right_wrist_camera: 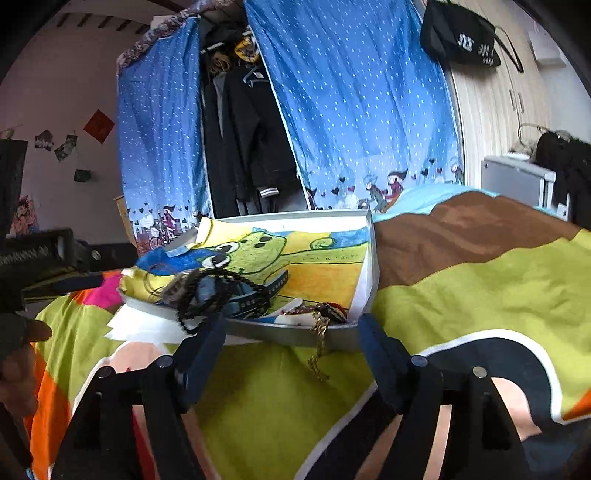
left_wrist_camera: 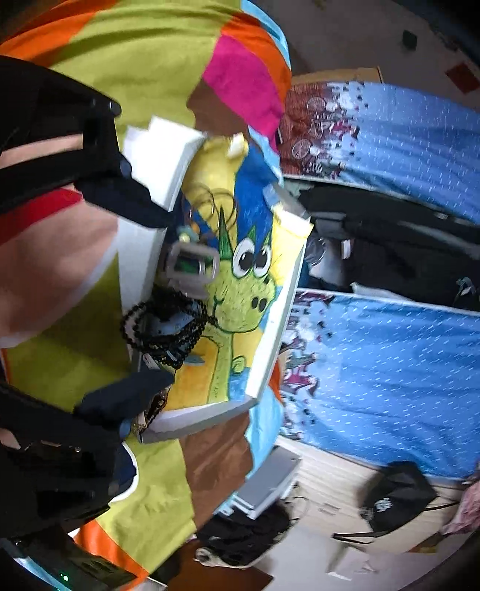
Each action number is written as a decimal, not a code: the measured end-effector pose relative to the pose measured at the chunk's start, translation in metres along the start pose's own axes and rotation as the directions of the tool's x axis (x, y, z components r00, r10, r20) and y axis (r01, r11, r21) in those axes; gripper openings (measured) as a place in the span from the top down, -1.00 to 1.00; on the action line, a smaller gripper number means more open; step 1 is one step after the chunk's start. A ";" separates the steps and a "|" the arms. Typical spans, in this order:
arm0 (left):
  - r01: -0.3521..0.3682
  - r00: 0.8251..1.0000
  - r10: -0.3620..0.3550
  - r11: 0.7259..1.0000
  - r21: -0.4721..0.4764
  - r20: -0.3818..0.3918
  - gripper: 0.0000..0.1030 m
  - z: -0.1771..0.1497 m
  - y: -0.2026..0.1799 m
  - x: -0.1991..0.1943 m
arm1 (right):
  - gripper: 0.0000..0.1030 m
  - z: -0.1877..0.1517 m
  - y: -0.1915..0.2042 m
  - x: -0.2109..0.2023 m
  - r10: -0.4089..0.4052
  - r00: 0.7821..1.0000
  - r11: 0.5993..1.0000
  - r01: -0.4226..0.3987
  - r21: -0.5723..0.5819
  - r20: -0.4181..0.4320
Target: Organize jewelry
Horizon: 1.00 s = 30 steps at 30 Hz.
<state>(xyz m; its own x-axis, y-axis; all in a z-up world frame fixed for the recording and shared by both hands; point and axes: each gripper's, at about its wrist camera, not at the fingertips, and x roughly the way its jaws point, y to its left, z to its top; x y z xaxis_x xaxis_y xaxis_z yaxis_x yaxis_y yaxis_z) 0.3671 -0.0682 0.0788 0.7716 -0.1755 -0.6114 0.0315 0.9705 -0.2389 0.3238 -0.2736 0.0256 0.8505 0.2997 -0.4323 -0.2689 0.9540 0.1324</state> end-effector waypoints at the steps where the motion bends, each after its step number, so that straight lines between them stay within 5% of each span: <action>1: -0.004 1.000 0.004 1.000 -0.007 0.012 -0.57 -0.002 0.002 -0.009 | -0.46 0.000 0.002 -0.006 -0.001 1.000 1.000 0.001 -0.006 0.008; 5: -0.033 0.998 0.032 0.999 0.002 0.051 -0.63 -0.014 0.006 -0.046 | -0.76 -0.001 0.012 -0.039 0.003 0.997 1.000 -0.001 -0.026 0.073; 12: -0.069 0.987 0.061 0.996 0.053 0.151 -0.69 -0.054 0.012 -0.110 | -0.92 -0.013 0.034 -0.098 0.004 0.990 1.000 0.000 -0.031 0.139; 30: -0.118 0.964 0.099 0.991 0.065 0.249 -0.69 -0.165 0.055 -0.221 | -1.00 -0.075 0.113 -0.205 0.030 0.987 0.998 -0.021 -0.057 0.159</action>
<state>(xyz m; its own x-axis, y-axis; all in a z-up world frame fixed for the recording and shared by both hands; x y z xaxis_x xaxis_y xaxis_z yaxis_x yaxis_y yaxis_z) 0.0937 -0.0034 0.0760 0.9046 -0.0323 -0.4250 -0.0186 0.9932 -0.1152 0.0856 -0.2274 0.0624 0.9033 0.3248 -0.2804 -0.3119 0.9458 0.0906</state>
